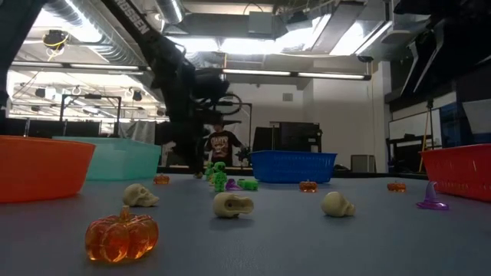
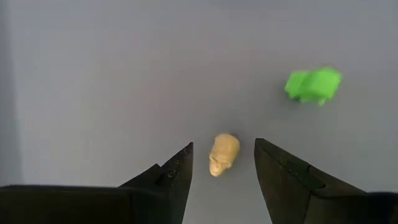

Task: Sort Halloween decoration
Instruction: Put the white skull toy into the green bin

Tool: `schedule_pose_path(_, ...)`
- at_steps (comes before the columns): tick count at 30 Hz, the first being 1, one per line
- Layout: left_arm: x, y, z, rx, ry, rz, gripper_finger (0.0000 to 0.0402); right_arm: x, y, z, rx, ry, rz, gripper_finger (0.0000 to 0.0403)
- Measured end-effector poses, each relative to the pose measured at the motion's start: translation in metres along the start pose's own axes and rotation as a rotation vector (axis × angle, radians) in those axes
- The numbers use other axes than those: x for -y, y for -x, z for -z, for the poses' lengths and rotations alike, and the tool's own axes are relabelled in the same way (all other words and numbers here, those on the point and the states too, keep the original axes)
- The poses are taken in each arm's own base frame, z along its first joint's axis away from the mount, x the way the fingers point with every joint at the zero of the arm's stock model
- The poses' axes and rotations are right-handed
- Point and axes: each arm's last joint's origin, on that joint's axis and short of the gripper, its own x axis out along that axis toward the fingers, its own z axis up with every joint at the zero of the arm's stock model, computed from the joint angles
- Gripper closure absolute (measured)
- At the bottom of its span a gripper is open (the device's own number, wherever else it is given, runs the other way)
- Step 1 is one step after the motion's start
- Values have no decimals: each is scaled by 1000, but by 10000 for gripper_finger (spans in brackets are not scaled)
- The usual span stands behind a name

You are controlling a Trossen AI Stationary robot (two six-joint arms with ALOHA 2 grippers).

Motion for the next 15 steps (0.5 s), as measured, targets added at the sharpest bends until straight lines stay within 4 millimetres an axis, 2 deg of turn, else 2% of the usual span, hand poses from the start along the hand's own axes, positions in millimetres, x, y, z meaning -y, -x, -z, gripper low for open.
schedule_pose_path(10, -6, -11, 8, -14, 37, 35, 247, 0, 0, 0, 1, -1, -1, 182)
schedule_pose_path(15, -6, -11, 8, -14, 39, 40, 269, 0, 0, 0, 2, -1, -1, 182)
